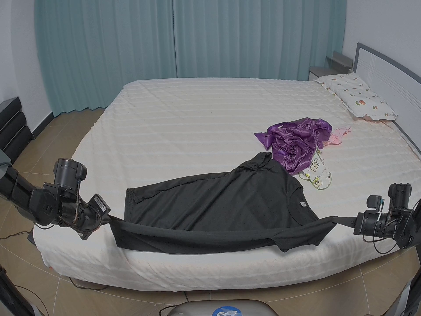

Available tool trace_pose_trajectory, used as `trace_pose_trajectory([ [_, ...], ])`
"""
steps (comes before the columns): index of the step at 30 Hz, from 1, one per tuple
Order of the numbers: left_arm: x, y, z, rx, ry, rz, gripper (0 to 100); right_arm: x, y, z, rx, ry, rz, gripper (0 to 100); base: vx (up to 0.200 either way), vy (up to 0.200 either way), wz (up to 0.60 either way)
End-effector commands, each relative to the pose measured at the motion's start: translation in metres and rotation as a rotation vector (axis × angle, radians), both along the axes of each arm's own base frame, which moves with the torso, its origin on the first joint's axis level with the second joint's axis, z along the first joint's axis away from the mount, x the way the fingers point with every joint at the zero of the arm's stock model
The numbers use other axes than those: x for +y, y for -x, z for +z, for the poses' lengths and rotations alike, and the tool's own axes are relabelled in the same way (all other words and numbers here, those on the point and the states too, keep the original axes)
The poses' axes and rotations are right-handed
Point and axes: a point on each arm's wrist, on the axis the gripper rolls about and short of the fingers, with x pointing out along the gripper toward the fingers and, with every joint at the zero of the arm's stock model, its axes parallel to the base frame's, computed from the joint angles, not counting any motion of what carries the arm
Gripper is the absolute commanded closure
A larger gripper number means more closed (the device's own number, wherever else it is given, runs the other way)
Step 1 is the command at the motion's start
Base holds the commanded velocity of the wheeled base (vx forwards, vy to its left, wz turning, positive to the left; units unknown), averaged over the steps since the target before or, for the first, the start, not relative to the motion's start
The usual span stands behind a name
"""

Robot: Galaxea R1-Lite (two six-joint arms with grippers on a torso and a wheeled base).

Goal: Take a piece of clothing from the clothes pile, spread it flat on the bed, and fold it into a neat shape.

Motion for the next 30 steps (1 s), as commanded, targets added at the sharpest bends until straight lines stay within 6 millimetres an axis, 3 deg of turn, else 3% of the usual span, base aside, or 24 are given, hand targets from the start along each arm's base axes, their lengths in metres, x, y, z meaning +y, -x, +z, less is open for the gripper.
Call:
trace_pose_trajectory([
  [1, 0.0, 0.003, 0.006, -0.018, 0.002, -0.002, 100, 0.001, 0.002, 0.001, -0.002, -0.001, 0.004, 100, 0.0, 0.0, 0.0],
  [13, 0.0, -0.025, -0.018, 0.036, -0.001, 0.007, 100, -0.002, -0.019, -0.006, -0.005, 0.006, -0.002, 100, 0.0, 0.0, 0.0],
  [18, 0.001, -0.047, -0.026, 0.04, 0.013, 0.036, 100, -0.001, -0.036, -0.016, 0.004, 0.019, -0.007, 100, 0.0, 0.0, 0.0],
  [30, -0.001, -0.082, -0.053, 0.062, 0.01, 0.037, 100, 0.016, -0.068, -0.036, 0.055, 0.008, -0.035, 100, 0.0, 0.0, 0.0],
])
